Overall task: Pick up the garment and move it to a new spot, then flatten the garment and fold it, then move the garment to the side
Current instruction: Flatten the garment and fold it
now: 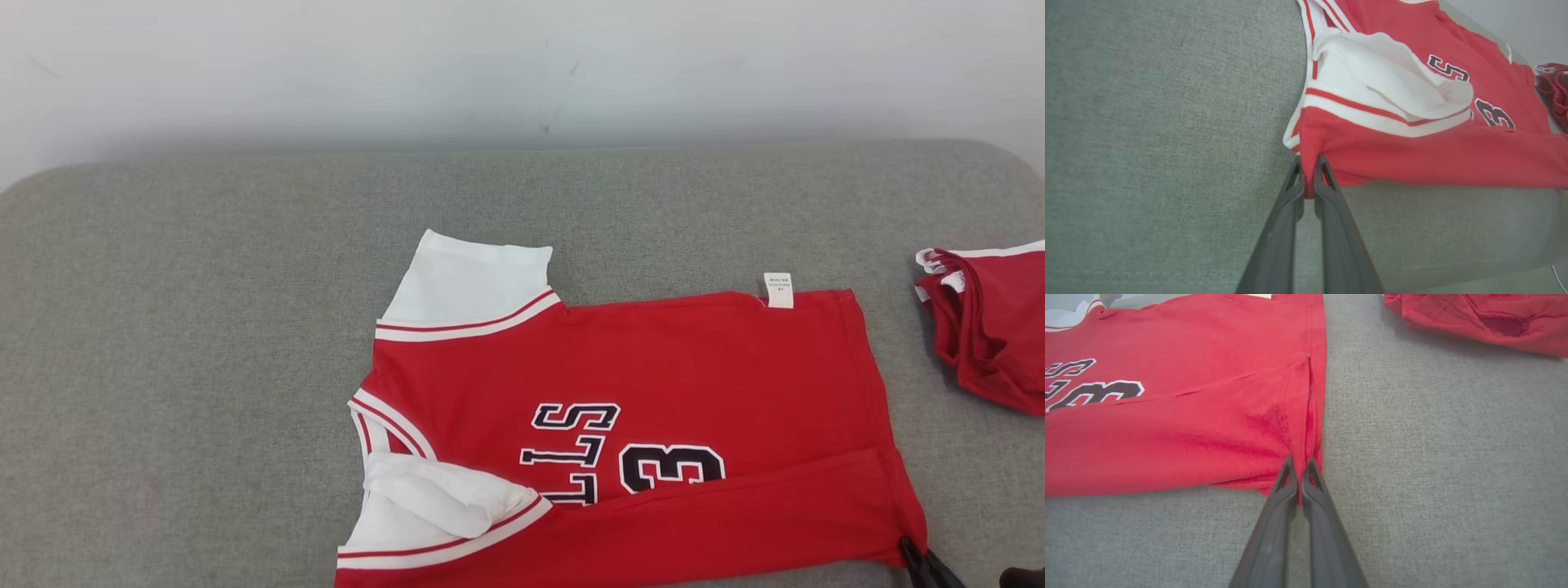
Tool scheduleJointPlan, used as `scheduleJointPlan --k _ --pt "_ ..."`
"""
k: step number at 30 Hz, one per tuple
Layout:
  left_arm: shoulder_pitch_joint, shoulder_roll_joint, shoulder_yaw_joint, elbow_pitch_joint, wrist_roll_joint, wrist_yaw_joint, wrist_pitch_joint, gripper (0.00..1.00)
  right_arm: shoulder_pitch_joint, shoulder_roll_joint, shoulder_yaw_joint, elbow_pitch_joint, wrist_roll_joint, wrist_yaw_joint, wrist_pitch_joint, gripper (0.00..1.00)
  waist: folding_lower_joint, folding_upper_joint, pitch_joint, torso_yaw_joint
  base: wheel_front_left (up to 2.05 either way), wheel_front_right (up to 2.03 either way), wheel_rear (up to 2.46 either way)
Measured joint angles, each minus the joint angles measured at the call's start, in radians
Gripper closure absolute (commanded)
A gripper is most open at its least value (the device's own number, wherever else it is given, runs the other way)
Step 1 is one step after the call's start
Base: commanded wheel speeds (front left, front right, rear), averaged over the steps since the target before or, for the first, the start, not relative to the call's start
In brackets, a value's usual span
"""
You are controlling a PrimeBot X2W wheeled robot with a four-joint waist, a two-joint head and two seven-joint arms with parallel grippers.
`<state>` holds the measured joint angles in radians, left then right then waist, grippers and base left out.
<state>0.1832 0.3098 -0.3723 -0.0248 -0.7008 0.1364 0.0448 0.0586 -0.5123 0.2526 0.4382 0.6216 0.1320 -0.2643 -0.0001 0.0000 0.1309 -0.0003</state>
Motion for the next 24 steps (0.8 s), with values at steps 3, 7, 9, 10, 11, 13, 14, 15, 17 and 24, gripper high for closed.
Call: scheduleJointPlan --k 3,7,9,10,11,13,14,15,17,24 --pt "0.0 0.002 -0.01 0.024 0.014 0.005 0.002 1.0 0.005 0.006 0.005 0.017 -0.016 0.0 0.0 0.85 0.0 0.0 -0.009 0.001 0.0 0.0 0.0" --pt "-0.005 0.003 -0.024 0.053 0.018 0.004 0.015 0.65 0.003 0.009 0.01 0.032 -0.03 0.0 0.0 0.0 0.0 0.0 -0.017 0.002 0.0 0.0 0.0" --pt "-0.01 -0.003 -0.018 0.069 0.014 0.005 0.014 0.13 0.003 0.009 0.008 0.036 -0.037 0.0 0.0 0.0 0.0 0.0001 -0.024 0.002 0.0 0.0 0.0" --pt "-0.013 -0.005 -0.017 0.076 0.012 0.004 0.013 0.0 0.002 0.008 0.001 0.034 -0.041 0.0 0.0 0.0 0.0 0.0 -0.027 0.002 0.0 0.0 0.0" --pt "-0.017 -0.009 -0.017 0.081 0.007 0.004 0.014 0.0 0.002 0.007 -0.007 0.029 -0.045 0.0 0.0 0.0 0.0 0.0 -0.031 0.001 0.0 0.0 0.0" --pt "-0.019 -0.012 -0.018 0.085 0.004 0.003 0.016 0.0 0.003 0.005 -0.021 0.012 -0.057 0.0 0.0 0.0 0.0001 0.0 -0.037 -0.001 0.0 0.0 0.0" --pt "-0.019 -0.009 -0.008 0.076 0.003 0.011 0.018 0.0 0.004 0.006 -0.041 -0.017 -0.066 0.0 0.0 0.0 0.0001 0.0 -0.041 -0.005 0.0 0.0 0.0" --pt "-0.019 -0.006 0.001 0.068 -0.003 0.018 0.017 0.0 0.004 0.006 -0.053 -0.038 -0.075 0.0 0.0 0.0 0.0001 0.0 -0.042 -0.007 0.0 0.0 0.0" --pt "-0.018 0.005 0.026 0.042 -0.014 0.033 0.011 0.0 0.005 0.011 -0.082 -0.084 -0.097 0.0 0.0 0.0 0.0001 0.0 -0.044 -0.012 0.0 0.0 0.0" --pt "-0.137 0.069 0.087 -0.058 -0.017 0.042 0.05 0.0 0.003 0.062 -0.132 -0.197 -0.173 0.0 0.0 0.0 0.0001 0.0 -0.032 -0.023 0.0 0.0 0.0"
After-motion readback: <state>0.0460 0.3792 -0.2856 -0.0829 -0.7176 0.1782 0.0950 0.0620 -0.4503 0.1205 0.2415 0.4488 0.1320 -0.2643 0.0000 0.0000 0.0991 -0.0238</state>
